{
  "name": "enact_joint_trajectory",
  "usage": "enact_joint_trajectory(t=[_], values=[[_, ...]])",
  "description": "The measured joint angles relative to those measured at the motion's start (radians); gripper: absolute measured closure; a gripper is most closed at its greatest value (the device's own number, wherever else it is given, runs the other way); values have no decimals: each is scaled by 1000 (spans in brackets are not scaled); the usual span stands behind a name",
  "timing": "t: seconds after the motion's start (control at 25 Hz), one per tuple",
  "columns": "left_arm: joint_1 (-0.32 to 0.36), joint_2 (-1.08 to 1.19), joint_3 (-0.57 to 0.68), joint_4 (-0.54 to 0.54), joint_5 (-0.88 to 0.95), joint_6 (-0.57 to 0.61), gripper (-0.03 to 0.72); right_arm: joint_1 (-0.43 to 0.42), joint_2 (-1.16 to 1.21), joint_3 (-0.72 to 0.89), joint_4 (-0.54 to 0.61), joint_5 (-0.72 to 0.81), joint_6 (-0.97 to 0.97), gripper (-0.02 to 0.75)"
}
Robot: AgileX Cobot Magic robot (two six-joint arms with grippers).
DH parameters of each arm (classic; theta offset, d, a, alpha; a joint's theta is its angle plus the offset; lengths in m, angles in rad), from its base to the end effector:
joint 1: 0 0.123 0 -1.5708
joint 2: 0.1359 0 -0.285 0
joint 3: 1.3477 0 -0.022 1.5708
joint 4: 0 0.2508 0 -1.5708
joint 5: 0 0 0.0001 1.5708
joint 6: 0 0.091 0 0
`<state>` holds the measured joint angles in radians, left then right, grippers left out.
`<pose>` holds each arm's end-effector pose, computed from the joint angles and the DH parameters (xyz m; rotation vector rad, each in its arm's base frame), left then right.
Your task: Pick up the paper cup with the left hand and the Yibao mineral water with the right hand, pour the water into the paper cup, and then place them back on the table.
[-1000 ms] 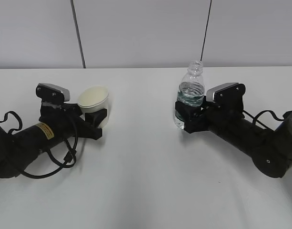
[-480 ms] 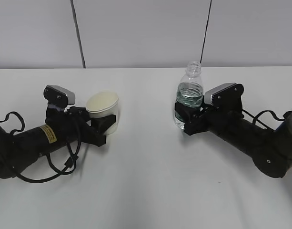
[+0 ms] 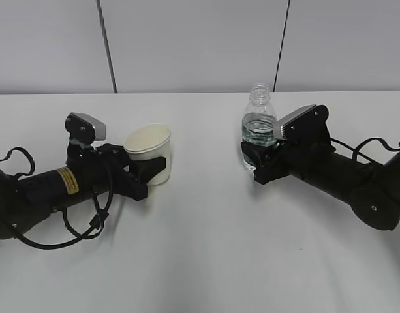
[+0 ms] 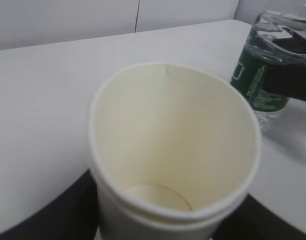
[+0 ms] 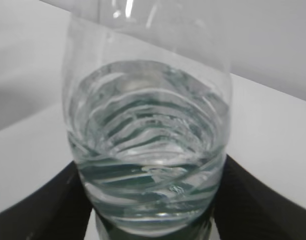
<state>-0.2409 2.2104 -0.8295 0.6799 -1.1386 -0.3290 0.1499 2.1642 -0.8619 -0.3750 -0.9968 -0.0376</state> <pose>0.3387 -0.1367 0.0721 0.6420 1.7260 -0.7244 0.3733 0.0847 0.0864 -0.5721 1.7227 0.2150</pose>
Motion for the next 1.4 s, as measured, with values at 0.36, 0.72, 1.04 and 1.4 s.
enact_joint_trajectory(t=[0.36,0.72,1.04,1.4], values=[[-48,0,-51,65,0,-30,301,0,-22,0,-25,38,-19,248],[-88,0,-98,96,1,-78,302,0,-66,4,-60,113,-128,248],[-101,0,-101,128,1,-88,303,0,-70,-26,-61,150,-201,248],[-102,0,-102,138,1,-90,303,0,-96,-42,-48,170,-317,248]])
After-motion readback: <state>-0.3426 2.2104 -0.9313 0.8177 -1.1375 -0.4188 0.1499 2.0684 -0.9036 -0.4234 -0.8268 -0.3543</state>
